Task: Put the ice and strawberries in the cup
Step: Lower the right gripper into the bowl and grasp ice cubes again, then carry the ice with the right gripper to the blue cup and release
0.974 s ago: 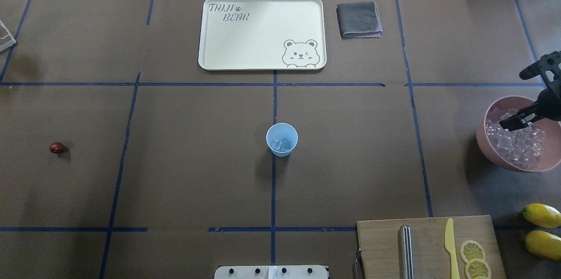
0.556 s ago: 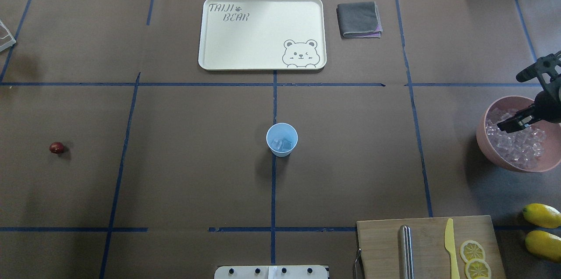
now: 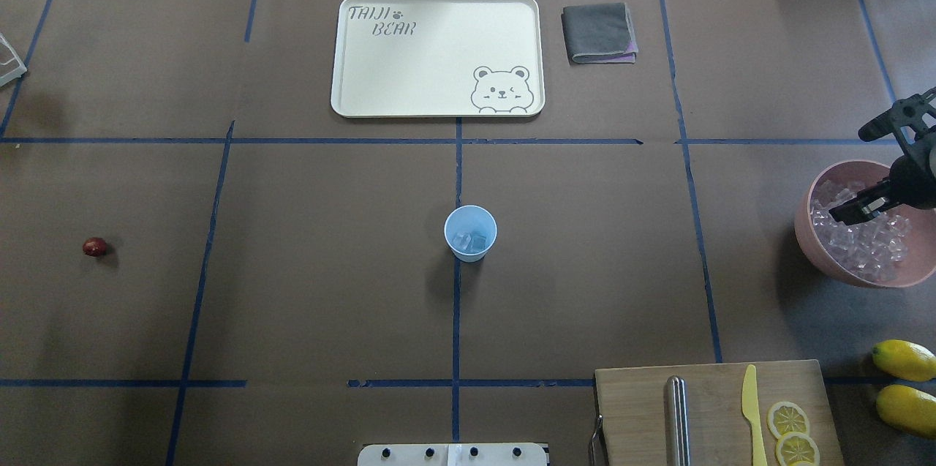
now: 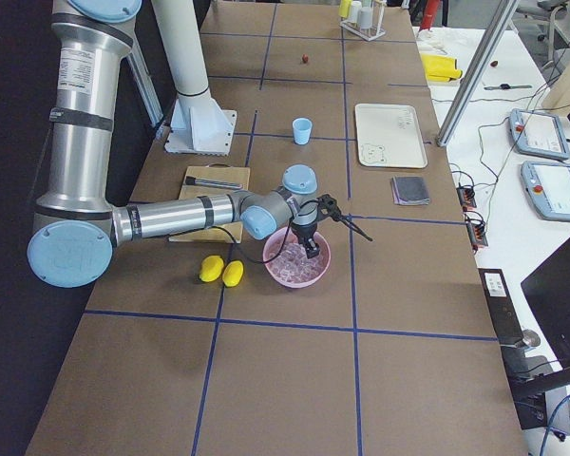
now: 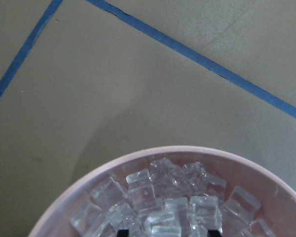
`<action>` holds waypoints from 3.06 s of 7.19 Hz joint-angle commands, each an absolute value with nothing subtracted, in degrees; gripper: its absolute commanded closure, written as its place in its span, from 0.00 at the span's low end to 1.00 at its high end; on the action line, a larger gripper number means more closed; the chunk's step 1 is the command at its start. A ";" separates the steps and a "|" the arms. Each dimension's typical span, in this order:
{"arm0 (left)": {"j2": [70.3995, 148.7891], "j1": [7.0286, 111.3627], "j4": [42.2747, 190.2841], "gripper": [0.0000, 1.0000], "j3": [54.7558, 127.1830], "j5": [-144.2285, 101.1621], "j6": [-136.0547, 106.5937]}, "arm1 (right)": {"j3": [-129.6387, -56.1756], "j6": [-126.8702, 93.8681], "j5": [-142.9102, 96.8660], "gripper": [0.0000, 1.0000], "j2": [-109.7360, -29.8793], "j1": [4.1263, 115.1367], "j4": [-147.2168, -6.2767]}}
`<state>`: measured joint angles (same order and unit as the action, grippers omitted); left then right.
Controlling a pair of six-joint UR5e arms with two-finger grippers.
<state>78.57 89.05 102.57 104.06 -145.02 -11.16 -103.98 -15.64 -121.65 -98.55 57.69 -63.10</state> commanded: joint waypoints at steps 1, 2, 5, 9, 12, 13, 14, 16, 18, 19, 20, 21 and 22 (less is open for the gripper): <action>78.57 89.03 102.57 0.00 104.06 -145.02 -11.16 | -104.15 -15.64 -121.73 0.77 -98.70 57.74 -63.11; 78.57 89.12 102.57 0.00 104.06 -145.02 -11.16 | -104.24 -15.64 -121.64 0.96 -98.79 57.74 -63.11; 78.57 89.03 102.57 0.00 104.06 -145.63 -11.16 | -105.37 -15.64 -121.82 1.00 -98.96 57.92 -63.19; 78.49 89.12 102.66 0.00 104.24 -146.16 -11.69 | -118.64 -38.22 -123.22 1.00 -94.43 58.71 -68.11; 77.70 89.12 102.66 0.00 104.68 -146.07 -11.69 | -118.57 -68.28 -124.02 1.00 -82.48 51.45 -68.20; 77.70 89.12 102.66 0.00 104.68 -146.07 -11.69 | -118.39 -74.03 -122.71 1.00 -79.92 48.11 -68.20; 77.70 89.12 102.66 0.00 104.59 -146.07 -11.69 | -117.61 -79.66 -118.43 1.00 -76.41 42.68 -68.29; 77.70 89.12 102.66 0.00 104.59 -146.07 -11.69 | -112.96 -88.03 -105.18 1.00 -62.48 30.47 -77.10; 77.70 89.03 102.74 0.00 104.50 -146.07 -11.69 | -110.48 -88.51 -100.12 1.00 -58.53 25.07 -80.33; 77.70 89.03 102.66 0.00 104.59 -146.07 -11.69 | -109.70 -89.11 -98.63 1.00 -58.10 24.09 -80.25; 77.70 89.03 102.66 0.00 104.50 -146.07 -11.69 | -108.82 -89.03 -98.53 1.00 -57.75 24.00 -79.90; 77.70 89.12 102.66 0.00 104.50 -146.07 -11.69 | -106.89 -89.03 -98.00 1.00 -55.66 23.99 -79.89; 77.70 89.03 102.66 0.00 104.50 -146.07 -11.69 | -104.61 -88.95 -97.56 1.00 -54.50 23.99 -79.81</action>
<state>77.70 89.06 102.66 104.51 -146.07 -11.69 -107.07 -88.99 -98.16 -56.10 24.08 -79.90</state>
